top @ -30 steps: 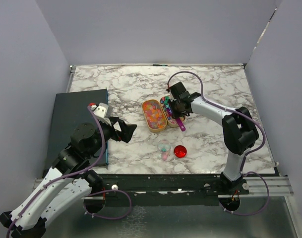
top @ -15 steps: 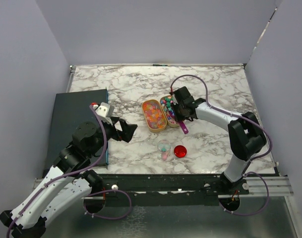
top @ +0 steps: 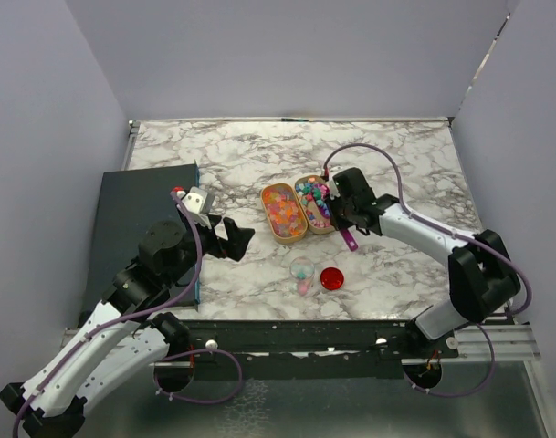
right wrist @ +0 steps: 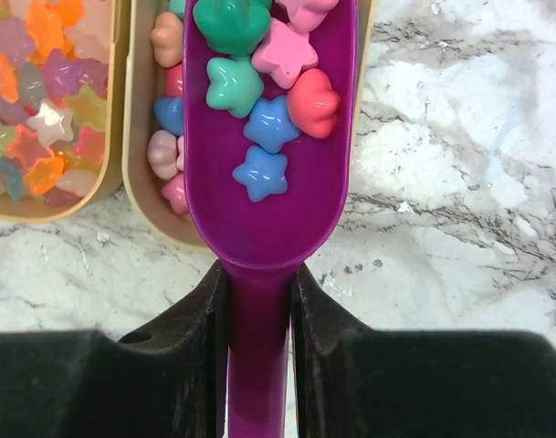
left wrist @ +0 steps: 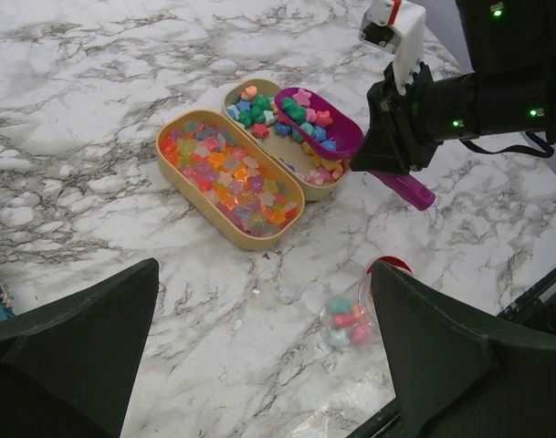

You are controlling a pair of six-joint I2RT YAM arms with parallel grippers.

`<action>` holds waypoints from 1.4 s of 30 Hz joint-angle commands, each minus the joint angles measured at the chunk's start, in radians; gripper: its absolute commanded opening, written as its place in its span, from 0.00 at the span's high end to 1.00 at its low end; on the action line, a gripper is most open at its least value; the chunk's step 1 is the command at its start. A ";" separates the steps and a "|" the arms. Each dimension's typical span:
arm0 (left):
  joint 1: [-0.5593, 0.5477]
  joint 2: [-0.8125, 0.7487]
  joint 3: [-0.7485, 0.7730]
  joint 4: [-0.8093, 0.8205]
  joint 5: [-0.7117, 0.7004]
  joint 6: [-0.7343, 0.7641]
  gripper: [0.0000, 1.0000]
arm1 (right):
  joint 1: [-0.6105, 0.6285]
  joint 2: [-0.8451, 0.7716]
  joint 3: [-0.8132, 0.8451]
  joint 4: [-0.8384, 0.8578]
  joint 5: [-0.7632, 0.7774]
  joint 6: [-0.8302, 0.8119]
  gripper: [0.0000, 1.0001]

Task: Pack the candies
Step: Scoop the fake candies from the storage box, then place the fake candies in the packing bottle.

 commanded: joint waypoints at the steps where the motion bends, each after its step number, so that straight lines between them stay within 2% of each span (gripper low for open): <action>1: -0.002 0.000 -0.007 0.003 -0.025 0.010 0.01 | -0.001 -0.125 -0.052 0.084 -0.035 -0.058 0.99; 15: -0.002 -0.012 -0.009 0.002 -0.008 0.005 0.01 | 0.067 -0.378 -0.010 -0.125 -0.108 -0.126 0.99; 31: -0.002 -0.022 -0.010 0.010 0.061 -0.002 0.01 | 0.128 -0.512 0.142 -0.552 -0.245 -0.335 0.99; 42: -0.002 -0.040 -0.011 0.011 0.074 -0.003 0.01 | 0.227 -0.505 0.236 -0.774 -0.268 -0.455 0.99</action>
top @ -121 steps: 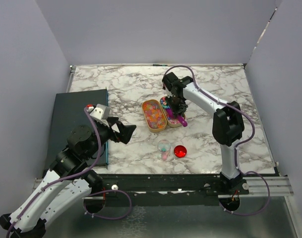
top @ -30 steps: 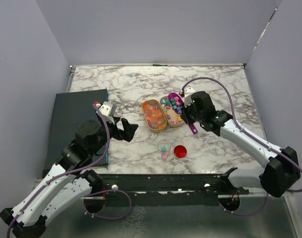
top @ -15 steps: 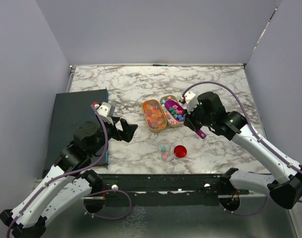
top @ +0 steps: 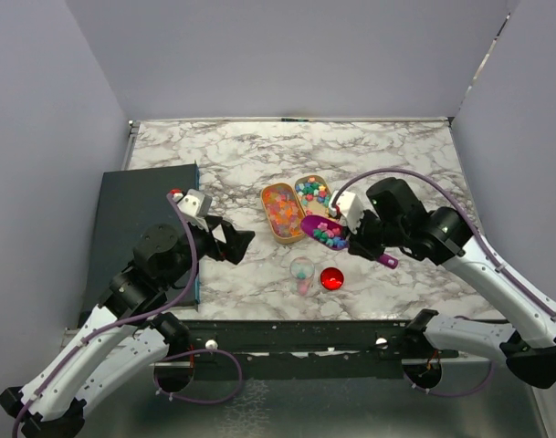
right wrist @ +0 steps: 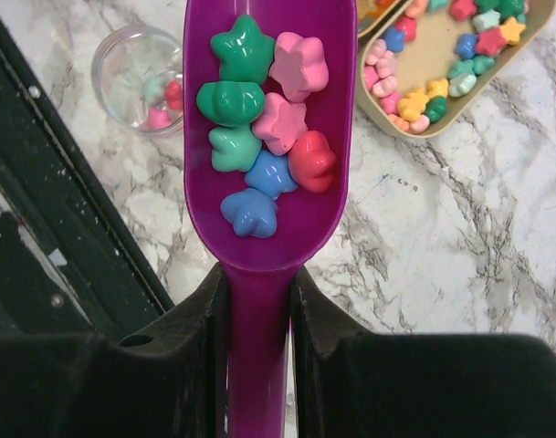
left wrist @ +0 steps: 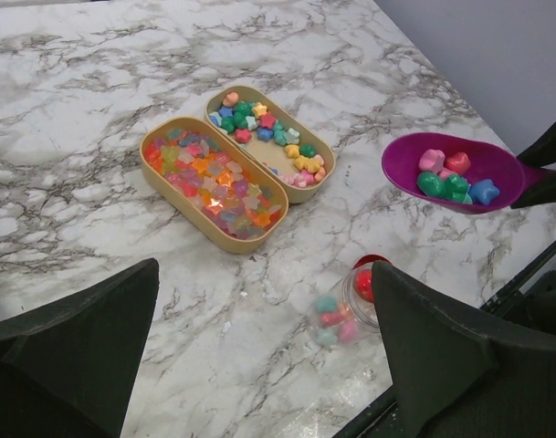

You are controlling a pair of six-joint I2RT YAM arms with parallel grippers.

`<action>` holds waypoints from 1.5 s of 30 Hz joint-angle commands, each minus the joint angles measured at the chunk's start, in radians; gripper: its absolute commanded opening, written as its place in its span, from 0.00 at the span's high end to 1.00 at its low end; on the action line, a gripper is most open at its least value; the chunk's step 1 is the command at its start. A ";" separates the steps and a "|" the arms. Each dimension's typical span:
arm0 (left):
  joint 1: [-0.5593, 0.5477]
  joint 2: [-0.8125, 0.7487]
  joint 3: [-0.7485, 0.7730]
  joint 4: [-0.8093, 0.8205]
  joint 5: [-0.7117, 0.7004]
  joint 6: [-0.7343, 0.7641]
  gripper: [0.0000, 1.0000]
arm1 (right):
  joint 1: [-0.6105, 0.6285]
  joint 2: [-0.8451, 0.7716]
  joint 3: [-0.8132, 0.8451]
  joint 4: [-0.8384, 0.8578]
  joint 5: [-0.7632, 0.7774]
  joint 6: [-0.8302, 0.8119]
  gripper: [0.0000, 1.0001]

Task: Pack the candies
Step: Place the fake candies in the packing bottle.

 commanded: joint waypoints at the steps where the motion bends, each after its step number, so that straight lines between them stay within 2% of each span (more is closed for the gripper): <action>1: -0.002 -0.011 -0.011 0.010 0.027 -0.004 0.01 | 0.056 0.004 0.057 -0.144 -0.023 -0.084 0.99; 7: -0.002 -0.021 -0.010 0.010 0.028 -0.003 0.01 | 0.124 0.048 0.094 -0.248 -0.006 -0.112 0.99; 19: -0.002 -0.028 -0.009 0.011 0.056 -0.003 0.01 | 0.227 0.154 0.164 -0.368 0.120 -0.087 0.99; 36: -0.002 -0.038 -0.009 0.015 0.068 -0.002 0.01 | 0.382 0.310 0.272 -0.464 0.358 0.017 0.99; 45: -0.002 -0.050 -0.009 0.015 0.070 -0.003 0.01 | 0.432 0.358 0.281 -0.466 0.427 0.027 0.99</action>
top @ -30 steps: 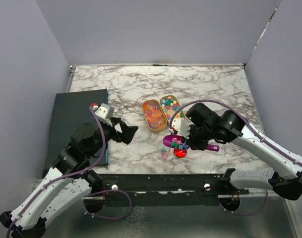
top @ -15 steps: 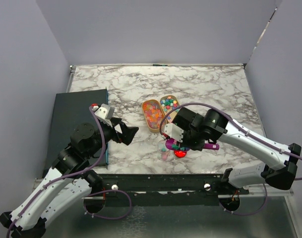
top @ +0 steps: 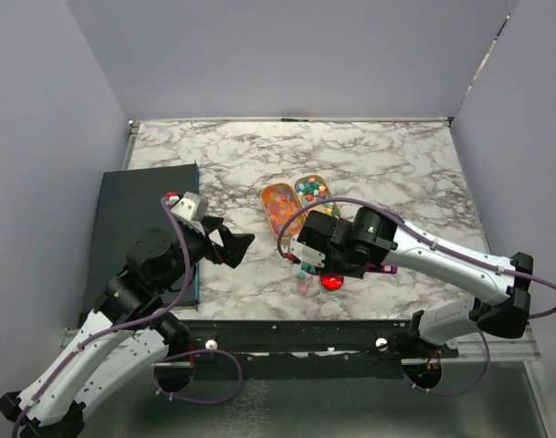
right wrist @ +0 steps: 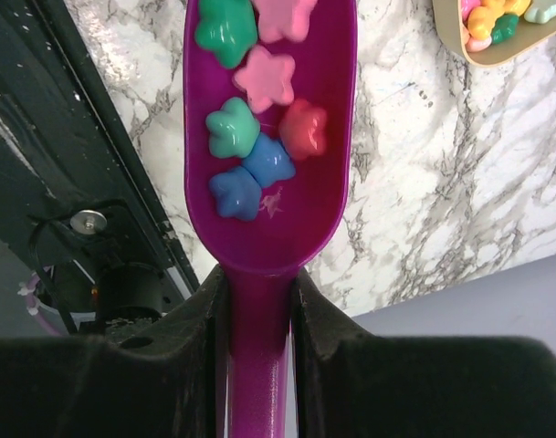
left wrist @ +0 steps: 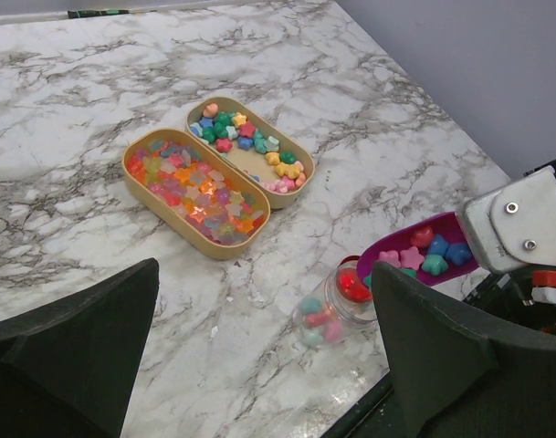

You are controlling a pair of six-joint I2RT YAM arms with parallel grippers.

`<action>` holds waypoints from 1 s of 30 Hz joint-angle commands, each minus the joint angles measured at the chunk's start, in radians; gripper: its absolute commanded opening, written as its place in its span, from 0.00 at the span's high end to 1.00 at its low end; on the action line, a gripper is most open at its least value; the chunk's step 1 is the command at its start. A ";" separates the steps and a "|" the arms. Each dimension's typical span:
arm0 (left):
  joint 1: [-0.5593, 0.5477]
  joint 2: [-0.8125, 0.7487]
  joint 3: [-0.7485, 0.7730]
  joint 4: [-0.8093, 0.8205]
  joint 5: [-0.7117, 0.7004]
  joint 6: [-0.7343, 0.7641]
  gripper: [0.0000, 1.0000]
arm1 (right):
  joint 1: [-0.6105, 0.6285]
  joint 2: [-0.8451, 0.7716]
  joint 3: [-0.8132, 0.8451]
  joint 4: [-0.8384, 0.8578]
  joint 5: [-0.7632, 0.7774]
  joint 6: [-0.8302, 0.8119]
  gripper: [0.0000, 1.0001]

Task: Pack the candies
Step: Place the fake candies in the packing bottle.

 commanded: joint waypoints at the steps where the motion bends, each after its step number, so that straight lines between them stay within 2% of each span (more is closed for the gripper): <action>1: -0.002 -0.011 -0.009 0.011 0.024 -0.002 0.01 | 0.020 0.019 0.026 -0.032 0.074 0.009 0.99; 30: -0.002 -0.015 -0.011 0.012 0.013 -0.002 0.01 | 0.152 0.030 -0.036 -0.031 0.302 -0.056 0.99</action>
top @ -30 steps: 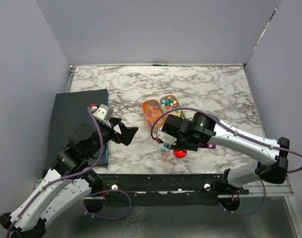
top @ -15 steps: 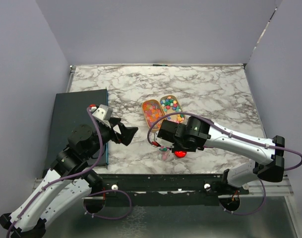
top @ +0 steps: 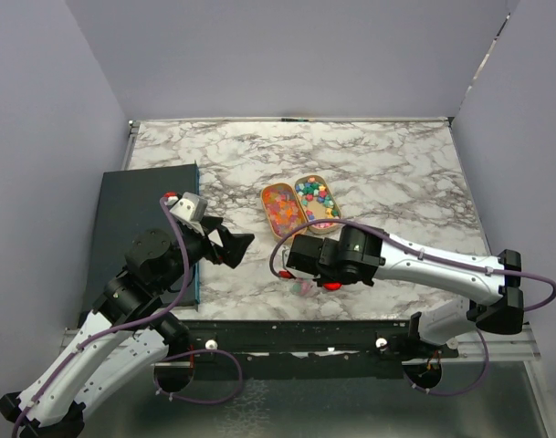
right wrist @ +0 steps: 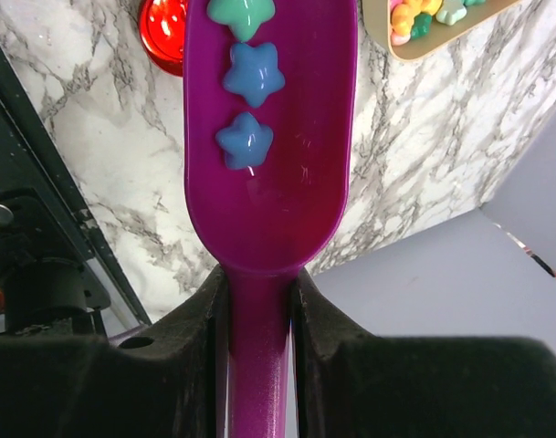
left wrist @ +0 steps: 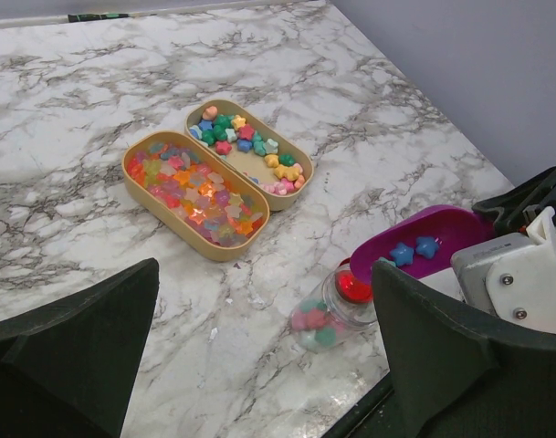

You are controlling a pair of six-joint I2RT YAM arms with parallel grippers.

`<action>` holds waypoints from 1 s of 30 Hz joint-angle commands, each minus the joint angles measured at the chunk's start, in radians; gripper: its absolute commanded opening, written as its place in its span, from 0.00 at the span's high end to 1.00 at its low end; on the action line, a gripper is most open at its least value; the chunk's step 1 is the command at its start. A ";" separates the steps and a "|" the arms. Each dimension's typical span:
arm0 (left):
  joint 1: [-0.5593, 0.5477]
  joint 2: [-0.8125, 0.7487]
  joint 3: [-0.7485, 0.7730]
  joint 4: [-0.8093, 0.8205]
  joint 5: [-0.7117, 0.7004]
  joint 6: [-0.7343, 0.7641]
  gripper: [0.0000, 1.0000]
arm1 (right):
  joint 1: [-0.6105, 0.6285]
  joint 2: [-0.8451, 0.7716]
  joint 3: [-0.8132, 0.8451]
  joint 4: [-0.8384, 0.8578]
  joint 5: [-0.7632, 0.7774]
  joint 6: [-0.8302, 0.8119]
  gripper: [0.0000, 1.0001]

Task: Pack the candies
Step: Place the fake candies in the packing bottle.

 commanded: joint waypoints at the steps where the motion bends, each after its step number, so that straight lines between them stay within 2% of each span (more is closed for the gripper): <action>1: -0.002 -0.008 -0.009 0.009 0.011 -0.002 0.01 | 0.025 -0.009 -0.018 -0.024 0.082 -0.036 0.99; 21: -0.002 0.006 -0.011 0.009 0.003 -0.001 0.01 | 0.147 0.008 -0.081 -0.017 0.313 -0.112 1.00; 30: -0.002 0.018 -0.012 0.010 0.001 -0.001 0.01 | 0.168 -0.027 -0.086 0.039 0.386 -0.115 0.99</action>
